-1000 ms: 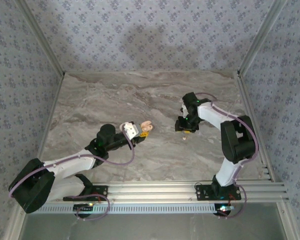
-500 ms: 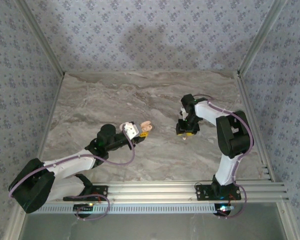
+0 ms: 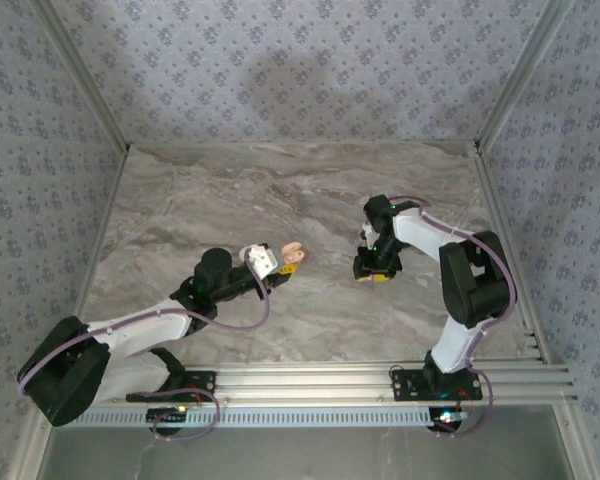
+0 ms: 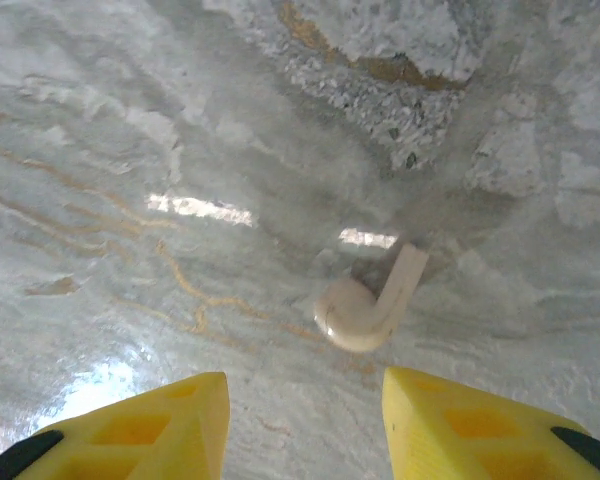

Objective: Insert the wireless bluetooth earbuds into the charging case

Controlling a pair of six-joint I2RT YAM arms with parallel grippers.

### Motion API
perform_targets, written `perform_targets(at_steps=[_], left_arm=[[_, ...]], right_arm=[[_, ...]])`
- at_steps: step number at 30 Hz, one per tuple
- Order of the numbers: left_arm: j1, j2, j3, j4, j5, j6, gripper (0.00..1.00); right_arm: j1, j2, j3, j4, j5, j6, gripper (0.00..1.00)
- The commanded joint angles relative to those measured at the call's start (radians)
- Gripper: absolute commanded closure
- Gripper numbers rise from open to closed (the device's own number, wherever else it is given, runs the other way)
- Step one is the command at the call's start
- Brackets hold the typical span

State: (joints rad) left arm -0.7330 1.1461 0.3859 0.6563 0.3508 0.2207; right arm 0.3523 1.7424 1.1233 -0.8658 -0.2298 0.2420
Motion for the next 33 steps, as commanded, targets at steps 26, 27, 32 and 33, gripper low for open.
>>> perform_targets(at_steps=[26,27,32,33], left_arm=[[0.005,-0.035,0.013,-0.010,-0.006,0.011,0.87],[0.005,-0.037,0.013,-0.011,-0.008,0.011,0.87],[0.005,-0.039,0.011,-0.016,-0.010,0.016,0.87],[0.005,-0.039,0.011,-0.017,-0.009,0.014,0.88]], right_arm=[[0.042,0.173,0.191,-0.058,0.033,-0.033,0.64],[0.042,0.175,0.186,-0.063,0.039,-0.033,0.63],[0.037,0.179,0.160,-0.098,0.073,-0.037,0.58],[0.036,0.180,0.157,-0.103,0.075,-0.040,0.57]])
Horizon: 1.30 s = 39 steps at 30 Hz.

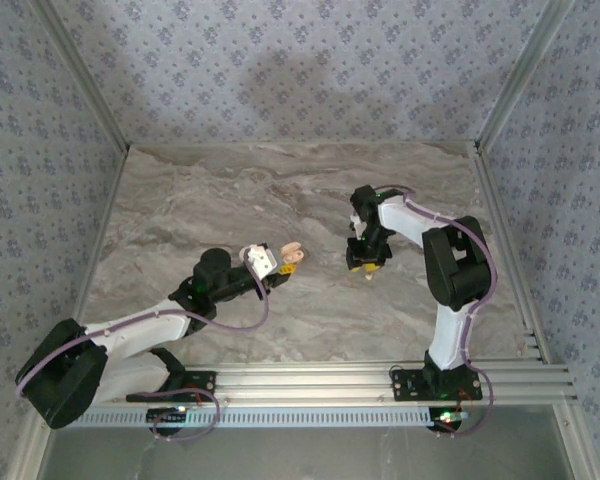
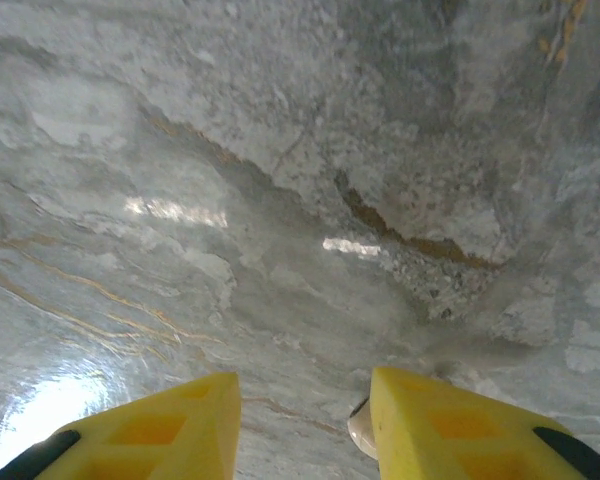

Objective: Insert the wireless bluetooth earbuds into the charging case

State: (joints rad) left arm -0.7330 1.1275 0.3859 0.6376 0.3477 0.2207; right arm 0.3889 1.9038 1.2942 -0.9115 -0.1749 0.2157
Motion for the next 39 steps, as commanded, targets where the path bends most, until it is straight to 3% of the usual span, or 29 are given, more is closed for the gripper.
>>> perform_targets(at_steps=[1,14,24,39], left_arm=[[0.006,-0.021,0.011,0.002,-0.006,0.014,0.88],[0.006,-0.035,0.006,0.001,-0.004,0.010,0.88],[0.006,-0.038,0.007,-0.002,-0.001,0.011,0.88],[0.005,-0.056,0.009,-0.029,-0.011,0.022,0.88]], right_arm=[[0.001,0.021,-0.018,-0.063,0.020,-0.018,0.56],[0.007,-0.034,-0.080,-0.126,0.112,-0.006,0.55],[0.000,-0.141,-0.078,-0.141,0.104,0.014,0.55],[-0.016,0.012,-0.041,-0.126,0.049,-0.052,0.48]])
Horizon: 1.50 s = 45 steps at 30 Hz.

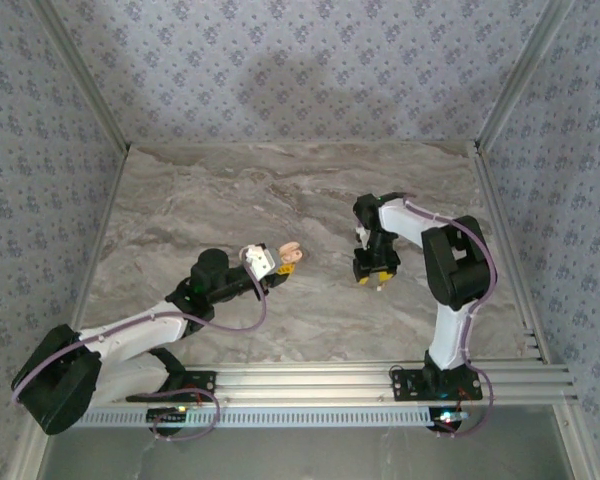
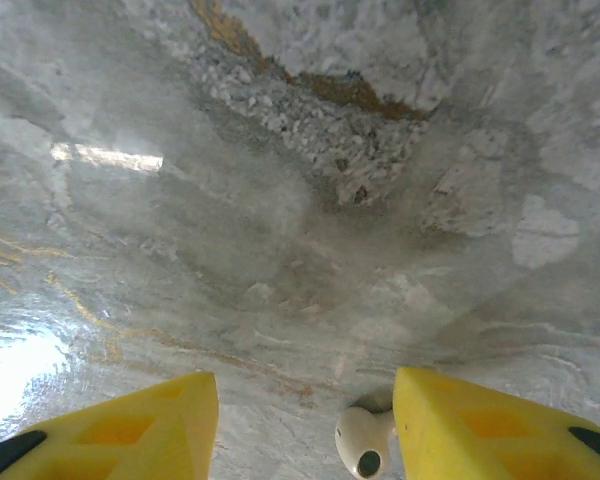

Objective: Insert the wireless bluetooth earbuds into the charging case

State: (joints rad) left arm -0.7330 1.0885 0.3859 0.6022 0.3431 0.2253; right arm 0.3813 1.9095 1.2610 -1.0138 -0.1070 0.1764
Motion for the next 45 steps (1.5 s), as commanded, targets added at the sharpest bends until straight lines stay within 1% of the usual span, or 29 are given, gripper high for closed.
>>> perform_targets(at_steps=[1,9,13,15,20,22,28,32,33,45], left_arm=[[0.006,-0.016,0.010,0.007,-0.006,0.017,0.88],[0.005,-0.005,0.012,0.018,0.002,0.014,0.88],[0.005,-0.006,0.011,0.019,0.004,0.011,0.88],[0.005,-0.008,0.010,0.020,0.004,0.010,0.88],[0.005,-0.012,0.004,0.021,0.005,0.007,0.88],[0.006,-0.013,0.004,0.021,0.005,0.008,0.88],[0.005,-0.028,0.002,0.007,0.001,0.011,0.88],[0.005,-0.033,-0.002,0.008,0.000,0.011,0.88],[0.005,-0.034,-0.002,0.006,-0.001,0.011,0.88],[0.004,-0.033,-0.002,0.004,-0.004,0.013,0.88]], right_arm=[[-0.010,0.005,-0.017,-0.026,-0.016,-0.009,0.48],[-0.019,-0.052,-0.107,-0.058,0.029,0.037,0.47],[-0.022,-0.081,-0.136,-0.061,0.032,0.049,0.47],[-0.022,-0.087,-0.155,-0.049,0.030,0.053,0.49],[-0.009,-0.106,-0.196,-0.019,-0.020,0.076,0.56],[-0.007,-0.115,-0.190,-0.017,-0.013,0.078,0.57],[-0.019,-0.154,-0.104,-0.093,0.052,0.071,0.56],[-0.040,-0.146,-0.078,-0.115,0.071,0.049,0.56],[-0.042,-0.138,-0.041,-0.118,0.070,0.041,0.57],[-0.051,-0.043,-0.026,-0.098,0.038,0.009,0.64]])
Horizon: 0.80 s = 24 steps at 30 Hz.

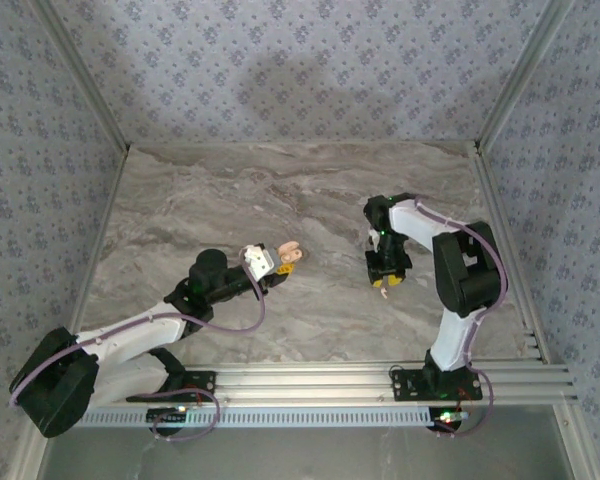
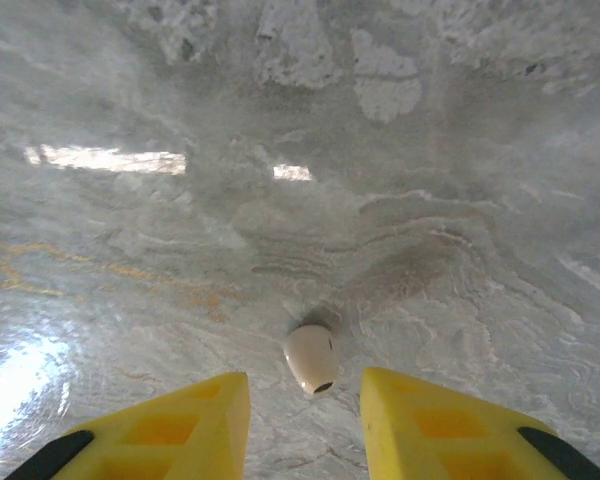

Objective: Insert the wireless bluetooth earbuds into the charging case

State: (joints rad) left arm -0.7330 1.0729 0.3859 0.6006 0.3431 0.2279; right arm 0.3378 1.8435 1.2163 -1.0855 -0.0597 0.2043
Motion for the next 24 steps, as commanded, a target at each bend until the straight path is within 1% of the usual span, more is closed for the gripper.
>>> perform_targets(at_steps=[1,6,9,16,24], left_arm=[[0.005,-0.018,-0.002,0.006,-0.005,0.010,0.88],[0.006,-0.016,-0.002,0.003,-0.006,0.010,0.88],[0.006,-0.011,-0.001,0.009,-0.006,0.010,0.88],[0.006,-0.003,0.000,0.019,-0.003,0.004,0.88],[0.005,-0.016,-0.003,0.007,-0.006,0.007,0.88]], right_arm=[[-0.006,0.026,0.019,-0.027,-0.008,-0.019,0.64],[-0.007,0.034,0.004,-0.029,0.000,-0.016,0.64],[-0.008,0.040,-0.007,-0.033,-0.002,-0.016,0.67],[-0.009,0.048,-0.015,-0.035,0.010,-0.016,0.68],[-0.013,0.057,-0.015,-0.007,-0.002,-0.019,0.70]])
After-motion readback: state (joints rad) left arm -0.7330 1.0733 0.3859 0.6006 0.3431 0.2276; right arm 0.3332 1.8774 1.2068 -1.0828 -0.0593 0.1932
